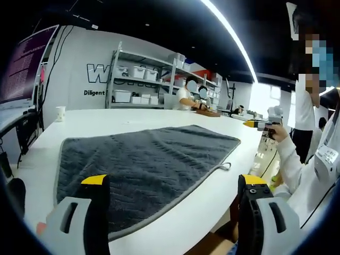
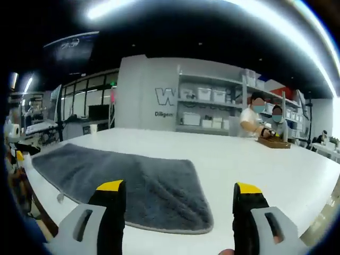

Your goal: Open the folded towel by lifting each exposed corner and separating the folded layers until the towel lies flat within the target outline without major curled edges

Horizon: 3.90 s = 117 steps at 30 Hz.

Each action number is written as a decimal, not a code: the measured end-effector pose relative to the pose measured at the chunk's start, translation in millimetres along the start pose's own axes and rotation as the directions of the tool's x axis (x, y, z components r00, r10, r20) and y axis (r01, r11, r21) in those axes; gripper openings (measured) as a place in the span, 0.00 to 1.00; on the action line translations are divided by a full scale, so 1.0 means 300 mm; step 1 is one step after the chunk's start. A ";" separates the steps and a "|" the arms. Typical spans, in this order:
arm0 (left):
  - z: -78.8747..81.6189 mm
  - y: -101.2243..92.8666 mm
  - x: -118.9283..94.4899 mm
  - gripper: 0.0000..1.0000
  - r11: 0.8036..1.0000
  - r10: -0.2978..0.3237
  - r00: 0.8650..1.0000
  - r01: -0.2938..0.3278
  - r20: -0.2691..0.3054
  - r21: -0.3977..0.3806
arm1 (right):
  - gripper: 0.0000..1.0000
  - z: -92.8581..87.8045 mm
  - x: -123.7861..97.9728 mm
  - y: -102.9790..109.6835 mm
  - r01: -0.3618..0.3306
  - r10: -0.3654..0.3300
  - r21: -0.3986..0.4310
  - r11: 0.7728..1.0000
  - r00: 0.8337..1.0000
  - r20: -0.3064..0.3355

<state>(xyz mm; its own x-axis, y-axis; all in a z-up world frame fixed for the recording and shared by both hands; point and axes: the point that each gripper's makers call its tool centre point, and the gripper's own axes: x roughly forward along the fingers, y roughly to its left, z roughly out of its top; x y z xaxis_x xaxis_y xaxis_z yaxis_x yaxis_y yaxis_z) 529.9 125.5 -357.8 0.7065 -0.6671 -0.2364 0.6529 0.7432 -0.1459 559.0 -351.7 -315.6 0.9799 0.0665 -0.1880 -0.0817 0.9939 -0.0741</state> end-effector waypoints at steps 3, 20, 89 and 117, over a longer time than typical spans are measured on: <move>0.002 0.011 -0.002 0.99 1.000 0.015 1.000 -0.015 0.004 0.002 | 0.94 0.005 0.006 0.064 -0.054 0.053 -0.019 0.998 0.998 -0.021; -0.028 0.044 -0.017 0.99 0.998 0.068 0.998 -0.067 0.008 -0.017 | 0.99 -0.007 -0.015 0.312 -0.279 0.274 -0.065 0.958 0.958 -0.081; -0.036 0.184 -0.013 0.99 0.992 0.114 0.993 -0.112 -0.031 0.054 | 0.95 0.014 0.762 -0.086 -0.327 0.228 -0.233 0.916 0.902 -0.368; -0.018 0.272 0.030 0.99 0.988 0.152 0.988 -0.151 -0.024 0.040 | 0.48 -0.124 1.055 -0.239 -0.163 0.125 -0.084 0.983 0.931 -0.343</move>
<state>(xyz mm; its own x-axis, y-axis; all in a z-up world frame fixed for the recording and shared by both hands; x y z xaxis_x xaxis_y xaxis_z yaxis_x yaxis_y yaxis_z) 587.9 180.4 -377.1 0.7911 -0.5446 -0.2785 0.5489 0.8330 -0.0698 868.3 -405.2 -406.2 0.8397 0.1560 -0.5202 -0.2552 0.9589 -0.1242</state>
